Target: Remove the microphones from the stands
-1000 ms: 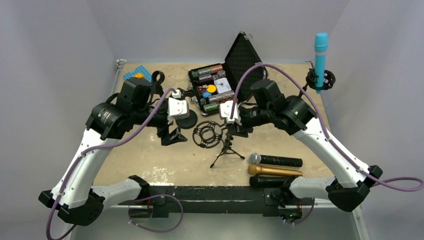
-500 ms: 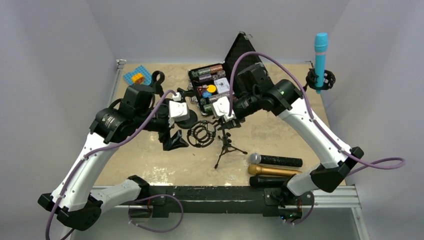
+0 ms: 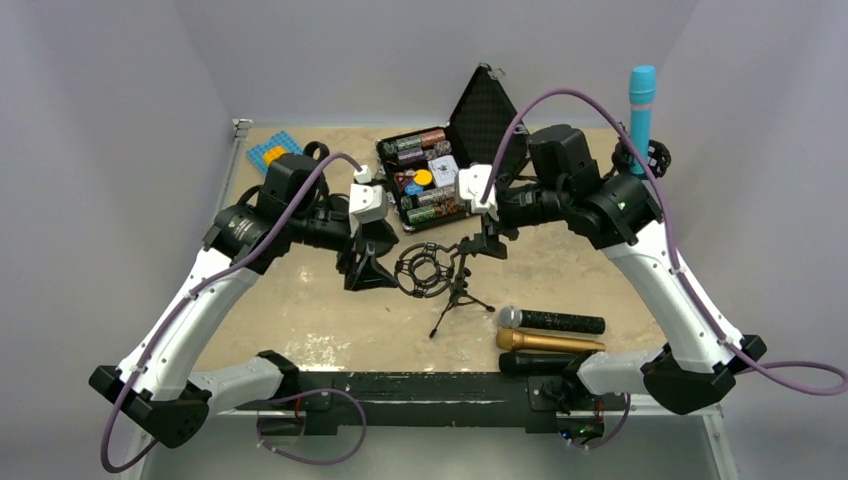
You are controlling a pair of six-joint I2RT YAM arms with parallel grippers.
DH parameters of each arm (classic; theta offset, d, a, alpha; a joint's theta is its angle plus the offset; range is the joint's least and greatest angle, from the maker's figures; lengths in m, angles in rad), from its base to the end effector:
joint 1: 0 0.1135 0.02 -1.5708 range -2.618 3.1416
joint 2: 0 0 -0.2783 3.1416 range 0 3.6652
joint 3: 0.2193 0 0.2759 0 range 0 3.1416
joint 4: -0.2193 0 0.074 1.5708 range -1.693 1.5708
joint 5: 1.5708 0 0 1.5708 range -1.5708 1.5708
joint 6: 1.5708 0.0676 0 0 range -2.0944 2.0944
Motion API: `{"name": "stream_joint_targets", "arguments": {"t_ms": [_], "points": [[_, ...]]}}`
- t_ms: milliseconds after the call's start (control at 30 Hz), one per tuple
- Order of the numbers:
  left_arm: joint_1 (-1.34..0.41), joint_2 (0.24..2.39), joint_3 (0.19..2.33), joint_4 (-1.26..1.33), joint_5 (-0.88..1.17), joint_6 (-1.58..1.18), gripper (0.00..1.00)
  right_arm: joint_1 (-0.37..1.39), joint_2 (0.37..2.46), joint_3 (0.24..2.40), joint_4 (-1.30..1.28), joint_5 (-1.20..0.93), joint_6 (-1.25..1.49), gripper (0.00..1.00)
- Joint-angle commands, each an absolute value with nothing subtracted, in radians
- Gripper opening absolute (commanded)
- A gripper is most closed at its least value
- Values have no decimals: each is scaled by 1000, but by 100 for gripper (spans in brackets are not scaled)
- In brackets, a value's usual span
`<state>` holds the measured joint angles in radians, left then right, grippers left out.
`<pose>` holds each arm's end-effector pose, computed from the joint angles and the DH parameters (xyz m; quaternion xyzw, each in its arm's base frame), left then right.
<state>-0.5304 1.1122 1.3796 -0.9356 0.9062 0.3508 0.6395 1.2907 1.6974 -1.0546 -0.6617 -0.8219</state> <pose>0.1727 -0.1630 0.4204 0.5177 0.6504 -0.4275 0.3552 0.1904 0.1934 0.4658 -0.6729 0.5341 0.2513 0.4458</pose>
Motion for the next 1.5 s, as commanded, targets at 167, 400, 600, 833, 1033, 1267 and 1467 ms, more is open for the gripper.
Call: {"name": "stream_joint_targets", "arguments": {"t_ms": [167, 400, 600, 833, 1033, 1267, 1467], "points": [[-526, 1219, 1375, -634, 1115, 66, 90, 663, 1379, 1853, -1194, -590, -445, 76], [-525, 1249, 1342, -523, 1152, -113, 90, 696, 1408, 1889, -1303, -531, -406, 75], [-526, 1266, 1333, -504, 1162, -152, 88, 698, 1405, 1896, -1323, -426, -377, 77], [-526, 1240, 1286, -503, 1127, -174, 85, 700, 1440, 1846, -1303, -354, -399, 66], [-525, 1184, 1250, -550, 1134, -87, 82, 699, 1510, 1931, -1320, -336, -457, 49], [-520, 1100, 1277, -842, 1057, 277, 81, 703, 1598, 2010, -1403, -479, -692, 30], [-488, 1039, 1236, -824, 1049, 246, 82, 695, 1562, 1939, -1404, -605, -1016, 30]]}}
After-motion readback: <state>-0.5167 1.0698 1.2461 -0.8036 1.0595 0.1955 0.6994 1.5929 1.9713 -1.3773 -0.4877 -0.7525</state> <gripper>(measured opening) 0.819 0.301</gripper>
